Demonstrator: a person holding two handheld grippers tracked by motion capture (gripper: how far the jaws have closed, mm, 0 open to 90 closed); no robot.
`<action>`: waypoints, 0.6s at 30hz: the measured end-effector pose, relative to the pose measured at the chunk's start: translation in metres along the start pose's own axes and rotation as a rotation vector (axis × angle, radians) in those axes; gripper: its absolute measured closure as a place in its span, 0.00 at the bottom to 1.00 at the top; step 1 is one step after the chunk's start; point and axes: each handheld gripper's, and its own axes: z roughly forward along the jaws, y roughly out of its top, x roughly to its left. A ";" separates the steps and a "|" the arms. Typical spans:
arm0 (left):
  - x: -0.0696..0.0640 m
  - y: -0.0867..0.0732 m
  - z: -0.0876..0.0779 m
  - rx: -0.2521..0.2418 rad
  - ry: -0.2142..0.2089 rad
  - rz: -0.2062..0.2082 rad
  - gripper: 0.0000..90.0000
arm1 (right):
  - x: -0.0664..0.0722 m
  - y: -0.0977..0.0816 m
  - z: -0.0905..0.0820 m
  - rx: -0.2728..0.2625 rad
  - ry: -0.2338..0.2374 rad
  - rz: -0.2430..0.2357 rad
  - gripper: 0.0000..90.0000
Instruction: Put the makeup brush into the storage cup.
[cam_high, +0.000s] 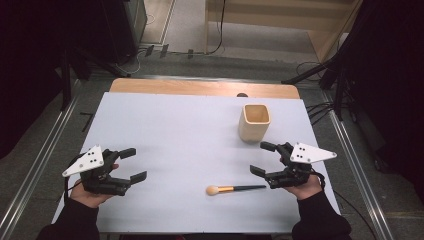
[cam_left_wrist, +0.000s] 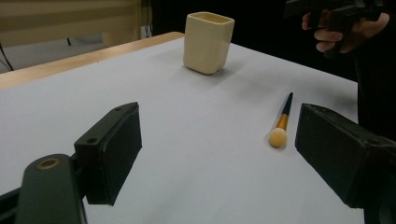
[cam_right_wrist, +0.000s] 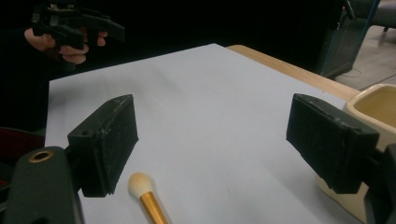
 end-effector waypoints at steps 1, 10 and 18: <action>0.000 0.000 0.000 0.000 0.000 0.000 0.17 | -0.001 0.001 0.002 -0.003 0.007 0.002 0.19; -0.002 -0.001 -0.002 0.004 -0.001 -0.002 0.17 | -0.006 0.007 0.019 0.012 0.044 -0.015 0.20; -0.003 -0.001 0.000 0.005 -0.012 -0.003 0.17 | -0.006 0.016 0.031 0.031 0.071 -0.045 0.21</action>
